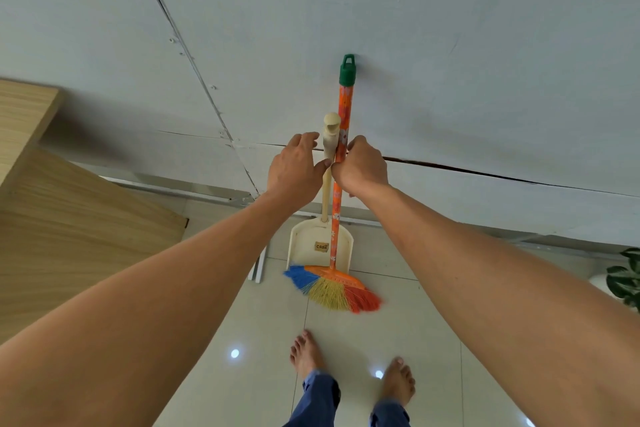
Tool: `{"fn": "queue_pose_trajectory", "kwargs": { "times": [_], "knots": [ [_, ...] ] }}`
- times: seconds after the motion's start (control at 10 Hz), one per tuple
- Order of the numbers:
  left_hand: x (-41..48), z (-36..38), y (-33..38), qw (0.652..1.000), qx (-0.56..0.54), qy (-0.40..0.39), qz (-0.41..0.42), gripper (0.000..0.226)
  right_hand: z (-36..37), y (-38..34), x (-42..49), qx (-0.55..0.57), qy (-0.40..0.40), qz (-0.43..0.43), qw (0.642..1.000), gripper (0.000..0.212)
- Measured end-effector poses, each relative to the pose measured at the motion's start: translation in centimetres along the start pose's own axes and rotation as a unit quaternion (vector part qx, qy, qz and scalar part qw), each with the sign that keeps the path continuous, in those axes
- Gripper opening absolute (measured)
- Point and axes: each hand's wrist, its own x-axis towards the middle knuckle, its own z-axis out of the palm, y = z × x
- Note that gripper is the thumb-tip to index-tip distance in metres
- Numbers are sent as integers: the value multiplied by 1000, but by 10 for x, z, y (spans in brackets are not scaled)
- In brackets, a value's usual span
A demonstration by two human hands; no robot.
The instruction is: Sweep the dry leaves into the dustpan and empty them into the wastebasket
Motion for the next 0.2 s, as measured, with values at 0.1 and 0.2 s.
{"fn": "queue_pose_trajectory", "kwargs": {
  "times": [0.1, 0.2],
  "knots": [
    [-9, -3, -4, 1000, 13, -17, -11, 61, -9, 1, -13, 27, -9, 7, 1000, 44],
    [-17, -7, -4, 999, 38, -22, -16, 61, -13, 16, -35, 30, -4, 12, 999, 41]
  ]
}}
